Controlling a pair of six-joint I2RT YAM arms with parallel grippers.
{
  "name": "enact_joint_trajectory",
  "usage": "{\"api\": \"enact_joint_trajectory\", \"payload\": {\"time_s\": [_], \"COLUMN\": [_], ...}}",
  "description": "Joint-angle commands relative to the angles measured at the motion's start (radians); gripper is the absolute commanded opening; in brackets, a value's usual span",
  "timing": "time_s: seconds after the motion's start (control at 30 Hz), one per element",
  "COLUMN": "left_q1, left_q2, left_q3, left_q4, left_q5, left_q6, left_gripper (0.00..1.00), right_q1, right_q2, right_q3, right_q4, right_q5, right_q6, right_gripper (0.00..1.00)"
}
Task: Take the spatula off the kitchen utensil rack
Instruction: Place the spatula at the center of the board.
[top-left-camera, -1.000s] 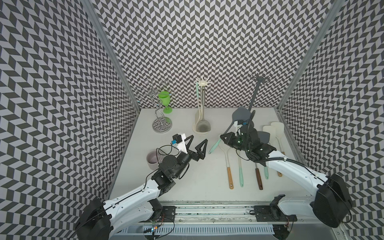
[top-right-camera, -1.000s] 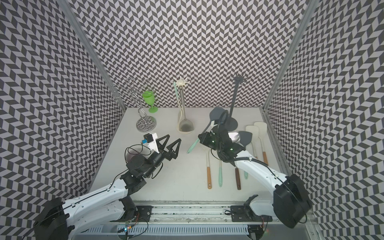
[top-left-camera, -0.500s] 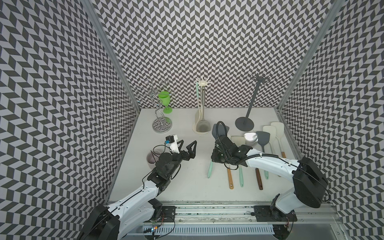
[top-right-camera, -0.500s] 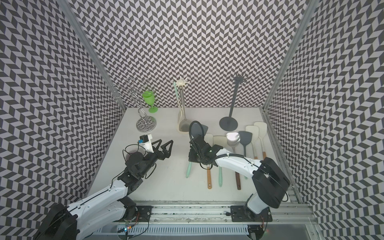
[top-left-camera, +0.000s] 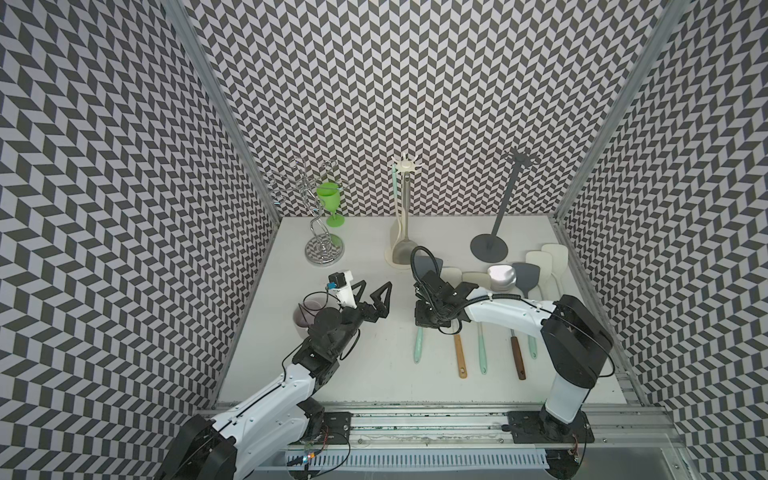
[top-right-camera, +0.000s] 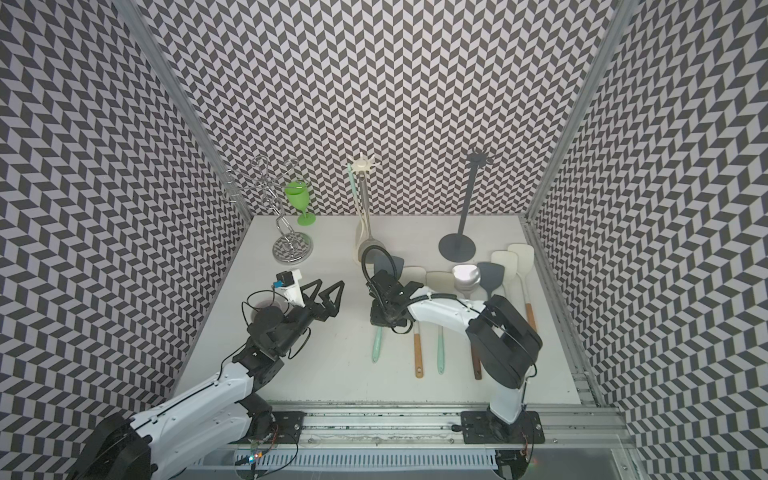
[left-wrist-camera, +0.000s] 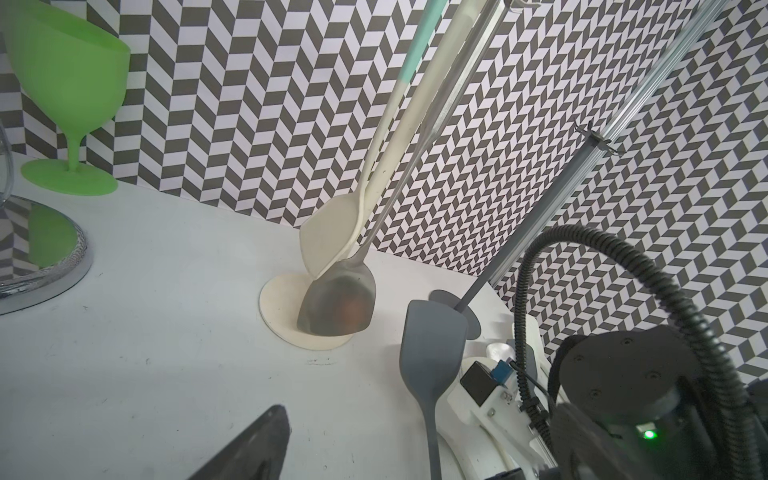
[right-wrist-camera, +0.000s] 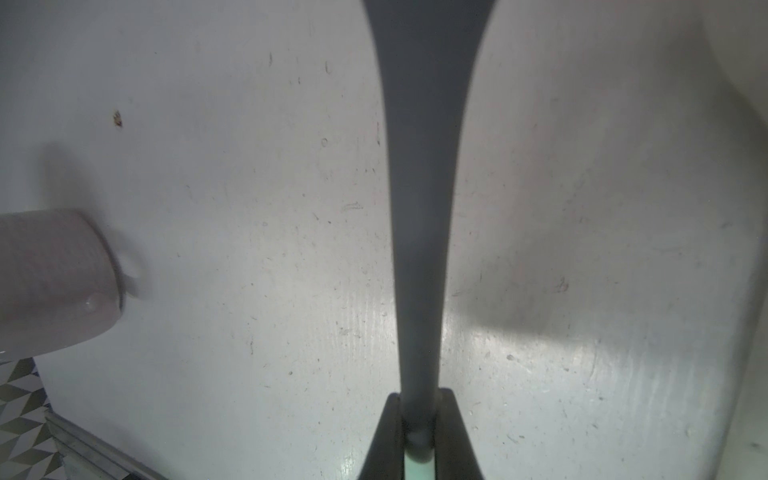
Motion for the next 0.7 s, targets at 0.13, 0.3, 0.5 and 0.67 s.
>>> {"api": "enact_joint_trajectory", "payload": {"time_s": [0.13, 0.3, 0.5, 0.67], "left_q1": [0.007, 0.008, 0.008, 0.007], "left_q2": [-0.008, -0.003, 0.001, -0.002], "left_q3": [-0.009, -0.011, -0.011, -0.014], "left_q4": [0.000, 0.006, 0.010, 0.011], "left_q5": [0.012, 0.012, 0.015, 0.015], "left_q6": [0.003, 0.005, 0.005, 0.005], "left_gripper": [1.00, 1.00, 1.00, 1.00], "right_q1": [0.011, 0.011, 0.012, 0.012], "right_q2": [0.039, 0.024, 0.011, 0.012], "right_q3": [-0.019, -0.056, -0.081, -0.102], "right_q4": [-0.063, -0.050, -0.046, -0.036], "right_q5": [0.017, 0.015, 0.026, 0.023], "right_q6": [-0.038, -0.042, -0.041, -0.036], "right_gripper": [0.00, 0.00, 0.00, 0.00]}}
